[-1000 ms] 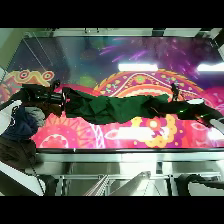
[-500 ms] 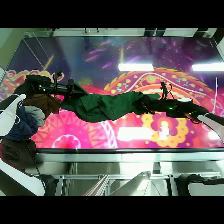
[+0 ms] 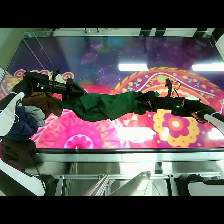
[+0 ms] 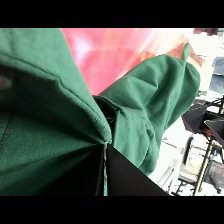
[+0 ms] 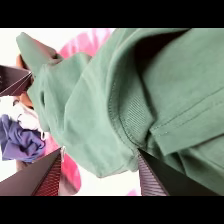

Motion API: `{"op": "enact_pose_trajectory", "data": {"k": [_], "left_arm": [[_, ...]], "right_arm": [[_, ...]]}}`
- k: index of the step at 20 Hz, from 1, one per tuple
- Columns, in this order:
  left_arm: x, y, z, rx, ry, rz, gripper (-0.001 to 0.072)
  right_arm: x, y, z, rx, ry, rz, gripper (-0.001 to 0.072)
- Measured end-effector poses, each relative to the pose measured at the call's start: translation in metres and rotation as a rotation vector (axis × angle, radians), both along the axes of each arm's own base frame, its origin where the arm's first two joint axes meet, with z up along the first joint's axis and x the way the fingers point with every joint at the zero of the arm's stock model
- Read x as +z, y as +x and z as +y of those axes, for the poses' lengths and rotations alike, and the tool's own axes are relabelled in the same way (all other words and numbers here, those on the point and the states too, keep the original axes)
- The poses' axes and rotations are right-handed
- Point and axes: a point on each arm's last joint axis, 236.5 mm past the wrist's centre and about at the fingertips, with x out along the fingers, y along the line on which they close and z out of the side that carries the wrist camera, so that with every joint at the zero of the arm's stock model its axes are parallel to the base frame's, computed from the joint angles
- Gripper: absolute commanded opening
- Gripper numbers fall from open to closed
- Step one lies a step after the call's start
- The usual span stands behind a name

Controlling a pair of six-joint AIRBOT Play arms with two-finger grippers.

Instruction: Fold the shirts.

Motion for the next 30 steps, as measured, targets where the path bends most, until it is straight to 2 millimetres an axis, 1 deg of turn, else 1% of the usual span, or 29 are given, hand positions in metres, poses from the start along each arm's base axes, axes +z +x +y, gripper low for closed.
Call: {"op": "enact_pose_trajectory", "data": {"k": [3, 5, 6, 8, 10, 12, 13, 14, 15, 17, 18, 19, 21, 23, 24, 25, 26, 27, 28, 29, 30], "left_arm": [[-0.001, -0.001, 0.001, -0.005, 0.006, 0.002, 0.0015], [-0.001, -0.001, 0.001, -0.005, 0.006, 0.002, 0.0016], [-0.001, -0.001, 0.001, -0.005, 0.006, 0.002, 0.0016], [-0.002, -0.002, 0.001, -0.008, 0.008, 0.004, 0.0023], [-0.002, -0.002, 0.000, -0.011, 0.008, 0.003, 0.0023], [-0.001, -0.005, -0.005, -0.024, 0.005, 0.005, 0.0023], [0.002, -0.007, -0.010, -0.035, -0.009, 0.008, 0.0023], [0.010, -0.010, -0.015, -0.049, -0.030, 0.008, 0.0023], [0.021, -0.014, -0.021, -0.068, -0.056, -0.001, 0.0024], [0.056, -0.026, -0.031, -0.126, -0.109, -0.043, 0.0023], [0.077, -0.034, -0.035, -0.157, -0.130, -0.070, 0.0024], [0.106, -0.045, -0.038, -0.195, -0.146, -0.116, 0.0023], [0.167, -0.071, -0.045, -0.263, -0.158, -0.233, 0.0024], [0.230, -0.104, -0.049, -0.311, -0.139, -0.389, 0.0025], [0.264, -0.125, -0.050, -0.324, -0.125, -0.487, 0.0026], [0.293, -0.144, -0.051, -0.329, -0.103, -0.580, 0.0026], [0.320, -0.164, -0.050, -0.317, -0.070, -0.678, 0.0026], [0.341, -0.178, -0.046, -0.290, -0.030, -0.762, 0.0026], [0.356, -0.190, -0.041, -0.259, 0.013, -0.821, 0.0027], [0.364, -0.200, -0.036, -0.239, 0.053, -0.860, 0.0027], [0.366, -0.206, -0.030, -0.218, 0.092, -0.879, 0.0027]], "right_arm": [[-0.013, -0.005, 0.013, 0.019, -0.019, 0.021, 0.0523], [-0.024, -0.006, 0.018, 0.018, -0.040, 0.038, 0.0521], [-0.029, -0.006, 0.018, 0.015, -0.049, 0.044, 0.0501], [-0.033, -0.005, 0.020, 0.011, -0.058, 0.044, 0.0292], [-0.031, -0.004, 0.026, 0.016, -0.052, 0.027, 0.0018], [-0.023, 0.000, 0.034, 0.019, -0.029, -0.006, 0.0017], [-0.015, 0.003, 0.037, 0.020, -0.005, -0.030, 0.0017], [-0.002, 0.005, 0.040, 0.029, 0.027, -0.061, 0.0017], [0.017, 0.005, 0.042, 0.041, 0.070, -0.101, 0.0017], [0.067, 0.003, 0.037, 0.072, 0.151, -0.210, 0.0017], [0.100, 0.000, 0.030, 0.084, 0.190, -0.282, 0.0016], [0.134, -0.006, 0.022, 0.092, 0.215, -0.362, 0.0017], [0.208, -0.022, -0.002, 0.082, 0.224, -0.559, 0.0017], [0.281, -0.050, -0.030, 0.035, 0.180, -0.776, 0.0017], [0.312, -0.066, -0.042, 0.000, 0.137, -0.878, 0.0017], [0.338, -0.082, -0.054, -0.049, 0.073, -0.977, 0.0016], [0.356, -0.095, -0.065, -0.103, -0.008, -1.043, 0.0017], [0.363, -0.104, -0.072, -0.144, -0.084, -1.068, 0.0016], [0.362, -0.110, -0.078, -0.173, -0.154, -1.060, 0.0017], [0.355, -0.111, -0.083, -0.192, -0.206, -1.030, 0.0017], [0.345, -0.111, -0.086, -0.203, -0.239, -0.985, 0.0018]]}}
